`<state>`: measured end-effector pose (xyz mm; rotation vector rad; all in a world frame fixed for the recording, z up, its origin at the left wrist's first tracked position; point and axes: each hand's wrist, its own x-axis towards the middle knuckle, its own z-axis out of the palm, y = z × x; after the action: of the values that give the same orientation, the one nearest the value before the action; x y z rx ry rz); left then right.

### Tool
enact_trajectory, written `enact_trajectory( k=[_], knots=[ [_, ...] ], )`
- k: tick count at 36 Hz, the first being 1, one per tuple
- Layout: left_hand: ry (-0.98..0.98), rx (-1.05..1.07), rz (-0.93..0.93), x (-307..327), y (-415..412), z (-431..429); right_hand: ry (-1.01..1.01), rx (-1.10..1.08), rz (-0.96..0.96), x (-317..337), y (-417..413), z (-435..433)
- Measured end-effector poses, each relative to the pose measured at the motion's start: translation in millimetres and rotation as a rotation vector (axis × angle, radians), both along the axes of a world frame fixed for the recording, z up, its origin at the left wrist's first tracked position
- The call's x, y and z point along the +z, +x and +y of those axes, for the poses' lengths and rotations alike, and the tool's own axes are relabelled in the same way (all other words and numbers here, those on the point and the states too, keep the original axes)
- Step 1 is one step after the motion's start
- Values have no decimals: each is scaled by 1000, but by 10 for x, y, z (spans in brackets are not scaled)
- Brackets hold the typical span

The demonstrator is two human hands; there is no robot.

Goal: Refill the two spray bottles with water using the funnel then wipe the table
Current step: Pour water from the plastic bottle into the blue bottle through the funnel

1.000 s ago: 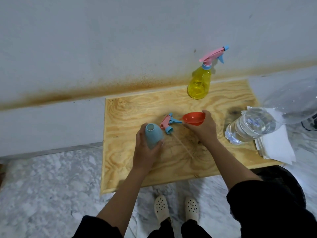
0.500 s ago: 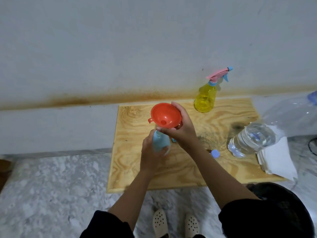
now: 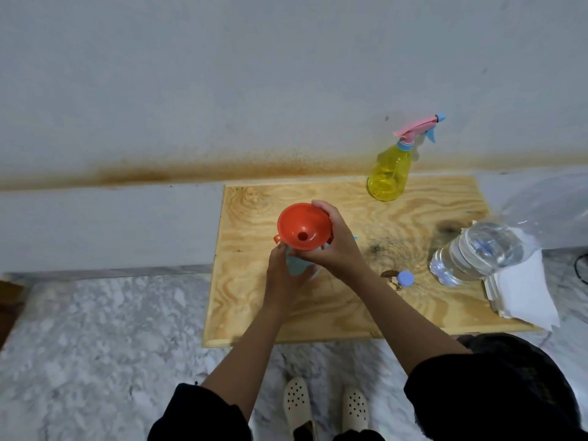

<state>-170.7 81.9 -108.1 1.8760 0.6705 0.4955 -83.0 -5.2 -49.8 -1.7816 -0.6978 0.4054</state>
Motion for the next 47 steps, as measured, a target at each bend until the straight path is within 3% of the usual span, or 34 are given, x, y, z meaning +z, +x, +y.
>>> enact_trajectory(
  k=[6, 16, 21, 32, 40, 47],
  knots=[
    [-31, -75, -67, 99, -8, 14, -18, -3, 5, 15, -24, -31],
    [-72, -190, -22, 165, -34, 74, -83, 41, 92, 59, -13, -113],
    [31, -222, 265, 87, -42, 260, -192, 45, 140, 78, 8, -265],
    [339, -206, 602, 574, -379, -13, -647, 25, -138, 286, -49, -1101],
    [511, -324, 555, 700, -386, -591, -787, -81, -174, 469, -188, -1871],
    [572, -482, 530, 925, 73, -1194, -758, -277, -100, 487, -161, -2475]
  ],
)
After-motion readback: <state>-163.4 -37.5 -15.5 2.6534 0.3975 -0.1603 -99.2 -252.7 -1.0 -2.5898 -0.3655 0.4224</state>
